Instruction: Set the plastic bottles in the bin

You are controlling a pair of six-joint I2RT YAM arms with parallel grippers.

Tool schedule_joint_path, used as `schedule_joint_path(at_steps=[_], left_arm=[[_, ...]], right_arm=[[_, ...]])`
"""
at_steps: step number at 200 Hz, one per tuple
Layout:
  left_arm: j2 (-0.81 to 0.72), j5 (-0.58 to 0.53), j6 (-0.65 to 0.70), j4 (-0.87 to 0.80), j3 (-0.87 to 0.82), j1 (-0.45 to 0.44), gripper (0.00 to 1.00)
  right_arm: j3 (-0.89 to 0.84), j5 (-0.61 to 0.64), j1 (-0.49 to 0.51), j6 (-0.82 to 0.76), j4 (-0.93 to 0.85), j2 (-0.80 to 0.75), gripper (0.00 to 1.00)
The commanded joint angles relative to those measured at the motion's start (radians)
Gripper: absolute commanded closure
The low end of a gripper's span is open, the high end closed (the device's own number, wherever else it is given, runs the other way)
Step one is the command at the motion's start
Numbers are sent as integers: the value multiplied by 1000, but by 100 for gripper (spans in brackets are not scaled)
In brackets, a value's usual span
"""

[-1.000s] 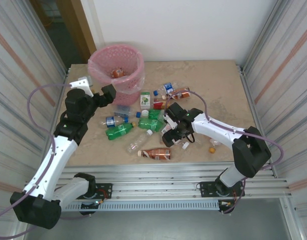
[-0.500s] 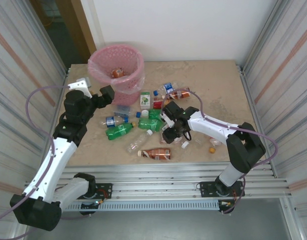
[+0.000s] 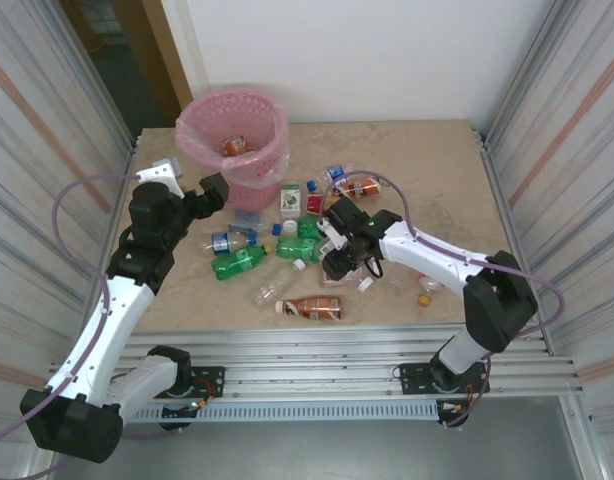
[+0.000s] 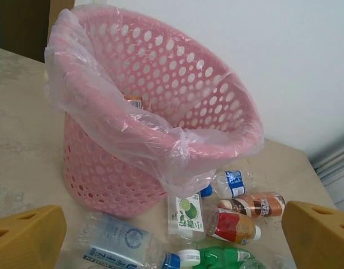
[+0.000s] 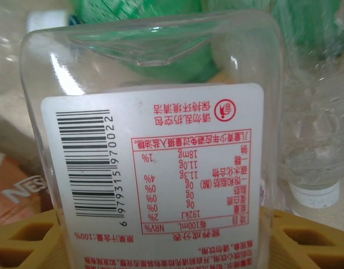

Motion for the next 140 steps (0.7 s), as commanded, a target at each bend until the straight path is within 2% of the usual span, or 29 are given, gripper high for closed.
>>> schedule_joint_path(at_steps=[1, 48, 87, 140], left_arm=[[-6, 28, -32, -37, 16, -9, 1], [18, 118, -73, -21, 28, -106, 1], [65, 141, -74, 3, 69, -262, 1], [154, 219, -81, 90, 125, -372, 2]], right_arm=[[31, 11, 18, -26, 30, -94, 55], [-42, 23, 47, -38, 281, -223, 61], [-63, 17, 50, -63, 507, -273, 61], [-44, -47, 55, -111, 640, -266, 60]])
